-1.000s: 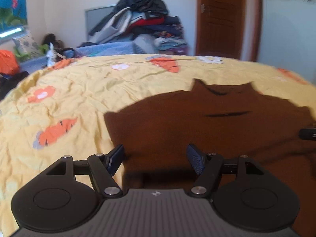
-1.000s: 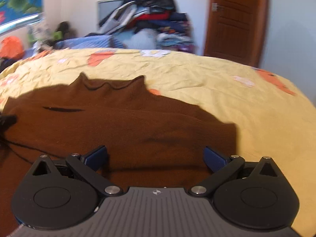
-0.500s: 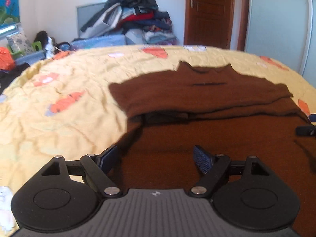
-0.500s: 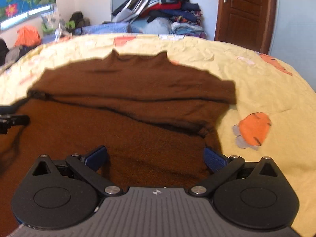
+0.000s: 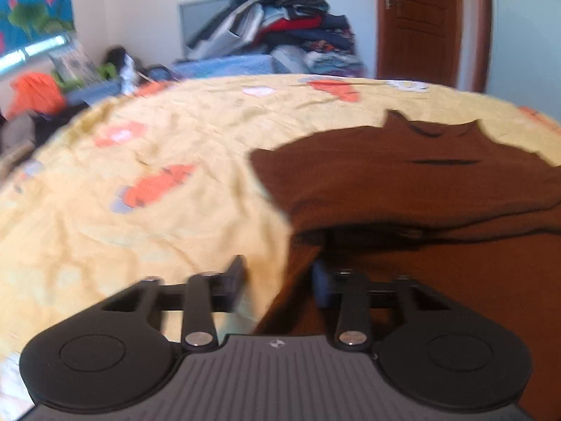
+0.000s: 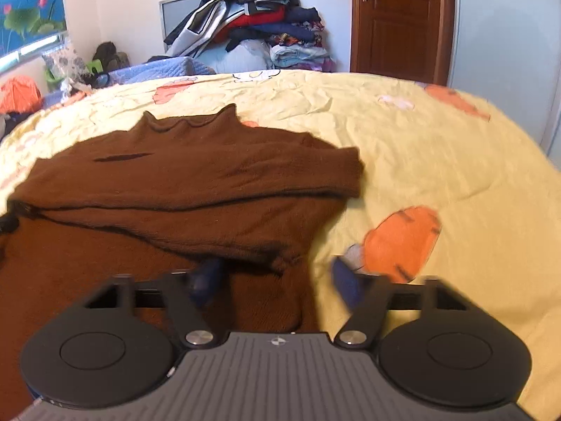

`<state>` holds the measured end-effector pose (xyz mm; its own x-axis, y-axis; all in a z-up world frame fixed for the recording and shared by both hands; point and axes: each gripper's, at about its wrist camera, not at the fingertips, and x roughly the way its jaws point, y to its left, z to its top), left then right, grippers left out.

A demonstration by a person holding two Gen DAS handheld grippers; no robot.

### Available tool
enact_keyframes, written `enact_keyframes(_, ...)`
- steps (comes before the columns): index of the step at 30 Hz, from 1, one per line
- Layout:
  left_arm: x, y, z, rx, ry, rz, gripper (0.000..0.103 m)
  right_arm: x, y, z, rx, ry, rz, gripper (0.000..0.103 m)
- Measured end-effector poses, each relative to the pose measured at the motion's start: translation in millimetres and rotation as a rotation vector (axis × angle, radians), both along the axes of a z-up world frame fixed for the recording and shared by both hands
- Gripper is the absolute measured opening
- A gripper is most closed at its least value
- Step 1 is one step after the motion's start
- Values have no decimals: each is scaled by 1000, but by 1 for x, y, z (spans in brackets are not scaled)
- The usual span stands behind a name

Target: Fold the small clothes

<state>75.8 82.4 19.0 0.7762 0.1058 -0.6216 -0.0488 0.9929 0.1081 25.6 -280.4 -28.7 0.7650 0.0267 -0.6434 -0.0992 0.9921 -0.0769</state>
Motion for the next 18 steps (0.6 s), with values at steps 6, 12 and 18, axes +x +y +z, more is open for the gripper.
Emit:
enact_keyframes(6,-8,-2,2,19,-5,-24,37,5,-27,3,22,-8,-28,34)
enact_keyframes(12,-59,4,8,-71,1,-77,77,-32,-20,11,62,-15,-2,88)
enact_keyframes(18,-61,19,-1,-66,-4,-23,44,-46,-20,2,17,-1,27,40)
